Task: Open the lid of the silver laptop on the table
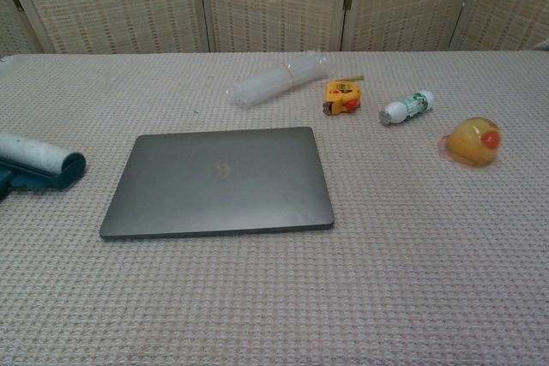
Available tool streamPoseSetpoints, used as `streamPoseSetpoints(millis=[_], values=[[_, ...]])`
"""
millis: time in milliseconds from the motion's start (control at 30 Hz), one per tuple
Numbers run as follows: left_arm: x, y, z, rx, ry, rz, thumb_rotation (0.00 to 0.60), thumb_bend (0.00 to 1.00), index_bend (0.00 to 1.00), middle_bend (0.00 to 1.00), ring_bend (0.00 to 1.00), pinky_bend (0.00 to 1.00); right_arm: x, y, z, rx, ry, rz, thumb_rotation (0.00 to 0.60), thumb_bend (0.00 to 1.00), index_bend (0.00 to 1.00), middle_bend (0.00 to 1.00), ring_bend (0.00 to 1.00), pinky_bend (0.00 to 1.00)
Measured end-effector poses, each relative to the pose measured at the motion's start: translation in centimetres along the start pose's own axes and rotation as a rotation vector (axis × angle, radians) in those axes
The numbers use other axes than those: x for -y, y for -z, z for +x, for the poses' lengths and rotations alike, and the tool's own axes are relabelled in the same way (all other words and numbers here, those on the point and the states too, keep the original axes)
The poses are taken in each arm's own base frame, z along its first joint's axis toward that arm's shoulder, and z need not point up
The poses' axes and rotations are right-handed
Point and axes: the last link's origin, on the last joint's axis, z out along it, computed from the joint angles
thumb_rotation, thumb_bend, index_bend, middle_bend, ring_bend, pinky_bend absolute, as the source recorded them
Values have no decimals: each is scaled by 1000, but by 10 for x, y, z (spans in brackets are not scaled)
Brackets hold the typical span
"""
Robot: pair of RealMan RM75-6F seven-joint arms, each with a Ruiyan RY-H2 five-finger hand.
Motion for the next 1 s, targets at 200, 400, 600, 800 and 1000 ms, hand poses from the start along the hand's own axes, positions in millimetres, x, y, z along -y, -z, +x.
streamPoseSetpoints(millis=[200,400,600,800,1000], values=[[-2,-2,-2,16,-3,-3,600,257,69,101,150,52,3,-5,-1,8,-5,23,600,440,0,0,0,0],[-2,-1,-1,15,1,-3,600,256,69,101,150,50,10,-8,-1,21,6,69,600,440,0,0,1,0],[-5,-1,0,13,-1,-26,600,256,69,101,150,51,26,-22,-6,57,10,162,600,432,0,0,6,0],[-6,0,1,10,2,-44,600,256,69,101,150,50,53,-42,-17,118,22,283,600,432,0,0,19,0],[-9,0,3,3,12,-69,600,256,70,101,150,49,89,-61,-34,200,31,405,600,432,0,0,21,0]])
